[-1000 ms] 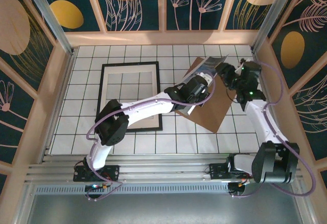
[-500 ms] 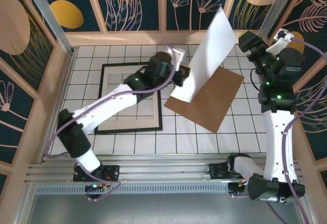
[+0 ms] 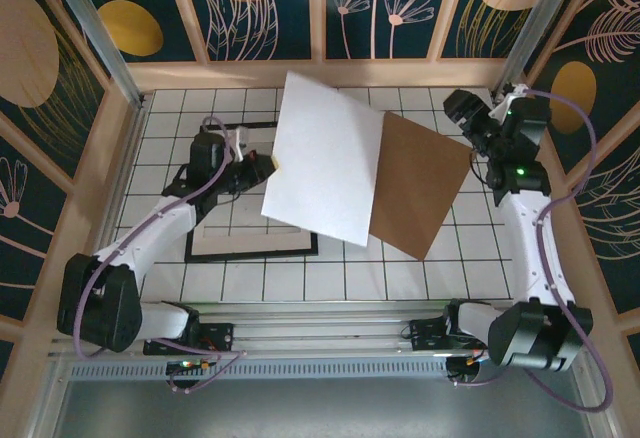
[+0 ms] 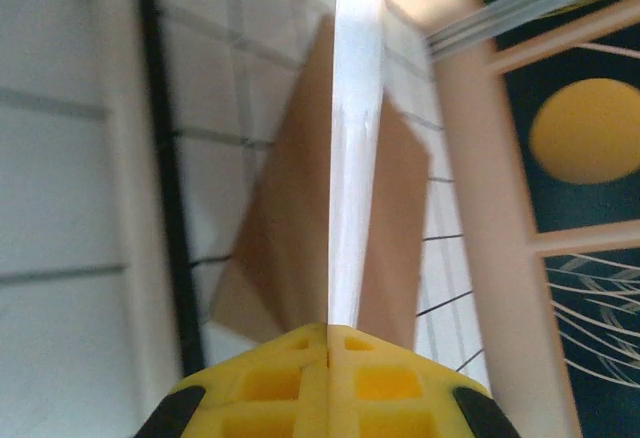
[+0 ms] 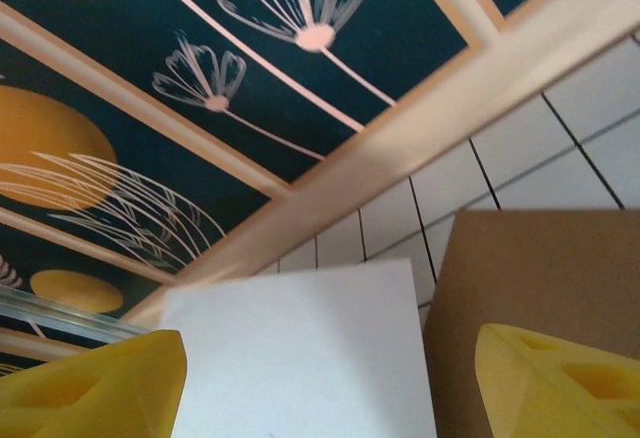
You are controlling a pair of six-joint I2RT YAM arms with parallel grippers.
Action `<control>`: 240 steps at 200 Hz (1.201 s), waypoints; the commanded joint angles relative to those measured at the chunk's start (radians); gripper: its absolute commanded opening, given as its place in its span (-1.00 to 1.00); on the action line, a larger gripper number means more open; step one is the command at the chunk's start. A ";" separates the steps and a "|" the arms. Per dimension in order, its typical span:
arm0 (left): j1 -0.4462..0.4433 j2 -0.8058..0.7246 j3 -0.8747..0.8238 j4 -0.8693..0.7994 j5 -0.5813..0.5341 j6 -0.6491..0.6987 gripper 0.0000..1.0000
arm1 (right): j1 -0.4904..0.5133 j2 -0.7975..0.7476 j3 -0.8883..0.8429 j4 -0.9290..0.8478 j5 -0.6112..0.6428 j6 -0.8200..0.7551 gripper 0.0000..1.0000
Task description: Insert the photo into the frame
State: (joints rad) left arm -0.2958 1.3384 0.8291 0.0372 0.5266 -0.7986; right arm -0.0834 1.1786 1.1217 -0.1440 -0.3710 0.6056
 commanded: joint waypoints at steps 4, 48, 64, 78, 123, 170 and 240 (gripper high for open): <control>0.047 0.005 -0.050 0.014 0.015 0.021 -1.00 | 0.023 0.035 -0.025 0.088 -0.040 0.014 0.53; 0.078 0.046 -0.100 -0.074 -0.163 0.153 -1.00 | 0.045 0.083 -0.081 0.126 -0.049 0.018 0.52; 0.082 0.057 -0.101 -0.101 -0.228 0.189 -1.00 | 0.052 0.096 -0.102 0.145 -0.049 0.023 0.52; 0.086 0.063 -0.100 -0.119 -0.265 0.214 -1.00 | 0.059 0.108 -0.115 0.156 -0.051 0.025 0.52; 0.097 0.068 -0.087 -0.196 -0.447 0.295 -1.00 | 0.110 0.164 -0.134 0.163 -0.043 -0.043 0.52; 0.097 0.073 -0.066 -0.267 -0.569 0.341 -1.00 | 0.287 0.249 -0.148 0.169 0.056 -0.190 0.56; 0.097 0.125 0.018 -0.373 -0.652 0.387 -1.00 | 0.328 0.333 -0.145 0.218 0.044 -0.197 0.55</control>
State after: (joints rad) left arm -0.2073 1.4242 0.8055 -0.2703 -0.0631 -0.4473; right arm 0.2394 1.5002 0.9859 0.0135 -0.3363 0.4332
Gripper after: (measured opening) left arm 0.066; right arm 0.774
